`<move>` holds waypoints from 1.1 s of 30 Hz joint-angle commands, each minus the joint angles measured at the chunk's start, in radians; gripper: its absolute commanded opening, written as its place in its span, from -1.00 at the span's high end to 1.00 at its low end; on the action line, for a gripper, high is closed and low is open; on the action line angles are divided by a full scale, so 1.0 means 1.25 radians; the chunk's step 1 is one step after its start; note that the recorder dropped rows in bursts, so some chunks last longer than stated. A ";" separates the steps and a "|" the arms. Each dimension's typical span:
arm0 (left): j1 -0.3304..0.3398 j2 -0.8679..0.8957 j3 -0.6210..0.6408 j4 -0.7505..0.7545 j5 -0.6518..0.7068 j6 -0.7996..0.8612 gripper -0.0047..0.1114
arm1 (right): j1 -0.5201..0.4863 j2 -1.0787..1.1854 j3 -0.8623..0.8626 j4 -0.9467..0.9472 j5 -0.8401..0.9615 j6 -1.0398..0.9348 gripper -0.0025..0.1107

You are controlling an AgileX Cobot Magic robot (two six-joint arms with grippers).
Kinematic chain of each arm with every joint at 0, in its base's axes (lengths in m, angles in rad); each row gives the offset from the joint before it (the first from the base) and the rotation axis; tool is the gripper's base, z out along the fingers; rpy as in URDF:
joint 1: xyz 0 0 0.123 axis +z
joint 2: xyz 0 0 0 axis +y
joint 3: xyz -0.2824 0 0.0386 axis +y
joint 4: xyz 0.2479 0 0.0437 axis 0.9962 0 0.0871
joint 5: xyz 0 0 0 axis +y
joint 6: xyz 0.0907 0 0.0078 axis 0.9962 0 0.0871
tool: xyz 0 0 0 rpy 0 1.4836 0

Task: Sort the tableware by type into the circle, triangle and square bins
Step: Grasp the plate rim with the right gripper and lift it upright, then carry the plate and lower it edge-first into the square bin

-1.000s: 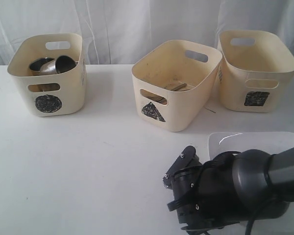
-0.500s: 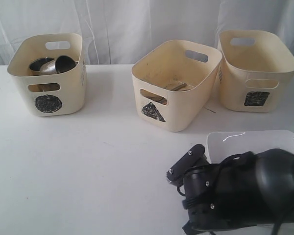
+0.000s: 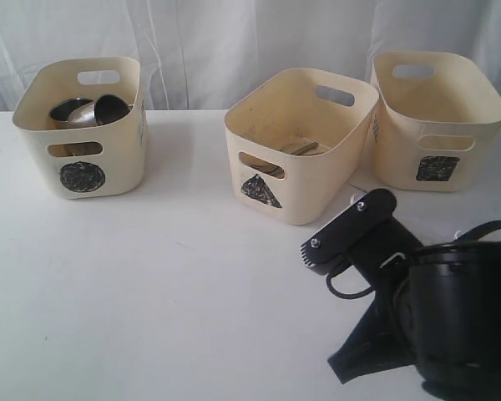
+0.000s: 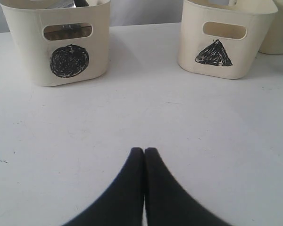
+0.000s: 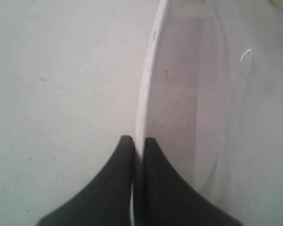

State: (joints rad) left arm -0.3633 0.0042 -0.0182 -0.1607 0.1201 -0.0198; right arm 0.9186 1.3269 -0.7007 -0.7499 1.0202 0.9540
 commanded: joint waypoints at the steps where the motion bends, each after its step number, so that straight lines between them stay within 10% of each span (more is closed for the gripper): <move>1: 0.000 -0.003 0.006 -0.001 0.002 -0.002 0.92 | 0.014 -0.088 0.003 -0.023 0.084 -0.008 0.96; 18: 0.000 -0.003 0.006 -0.001 0.002 -0.002 0.92 | 0.004 -0.195 -0.092 -0.167 0.091 0.033 0.96; 33: 0.000 -0.003 0.006 -0.001 0.002 -0.002 0.92 | -0.292 -0.071 -0.282 -0.317 -0.202 -0.024 0.96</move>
State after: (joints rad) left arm -0.3633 0.0042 -0.0182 -0.1607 0.1201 -0.0198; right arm 0.6184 1.2031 -0.9964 -1.0634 0.8540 0.9565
